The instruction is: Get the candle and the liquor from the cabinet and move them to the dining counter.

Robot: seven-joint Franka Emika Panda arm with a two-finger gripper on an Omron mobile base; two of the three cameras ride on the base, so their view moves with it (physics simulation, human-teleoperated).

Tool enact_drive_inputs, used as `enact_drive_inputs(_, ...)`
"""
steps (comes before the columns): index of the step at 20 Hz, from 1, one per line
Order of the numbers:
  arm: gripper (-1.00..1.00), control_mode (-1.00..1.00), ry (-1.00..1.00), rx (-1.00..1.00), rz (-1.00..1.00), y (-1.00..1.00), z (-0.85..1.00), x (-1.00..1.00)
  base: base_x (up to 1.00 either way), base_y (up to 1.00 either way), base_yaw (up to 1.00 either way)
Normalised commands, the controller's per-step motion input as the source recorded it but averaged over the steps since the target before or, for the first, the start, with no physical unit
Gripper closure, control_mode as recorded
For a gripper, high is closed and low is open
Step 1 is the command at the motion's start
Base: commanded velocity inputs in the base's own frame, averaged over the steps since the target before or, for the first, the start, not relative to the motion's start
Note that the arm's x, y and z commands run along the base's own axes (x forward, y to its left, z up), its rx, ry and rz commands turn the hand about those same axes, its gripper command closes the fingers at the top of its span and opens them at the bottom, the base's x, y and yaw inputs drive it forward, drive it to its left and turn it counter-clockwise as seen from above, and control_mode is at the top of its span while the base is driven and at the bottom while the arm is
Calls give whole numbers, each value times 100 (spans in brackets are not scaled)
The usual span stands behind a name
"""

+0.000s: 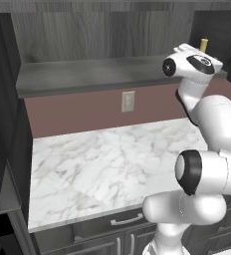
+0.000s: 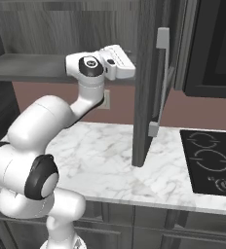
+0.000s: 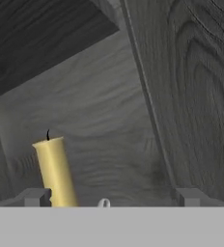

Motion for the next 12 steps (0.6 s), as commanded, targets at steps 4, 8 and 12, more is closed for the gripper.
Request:
enact_drive_inputs(4, -100, -100, 4, 1, -2, -16, 0, 32, 0, 0, 0)
enact_drive_inputs(8, -100, -100, 0, 1, 0, -5, 1, 27, 0, 0, 0)
enact_drive_inputs(12, -100, -100, 0, 5, 0, -4, 0, 19, 0, 0, 0)
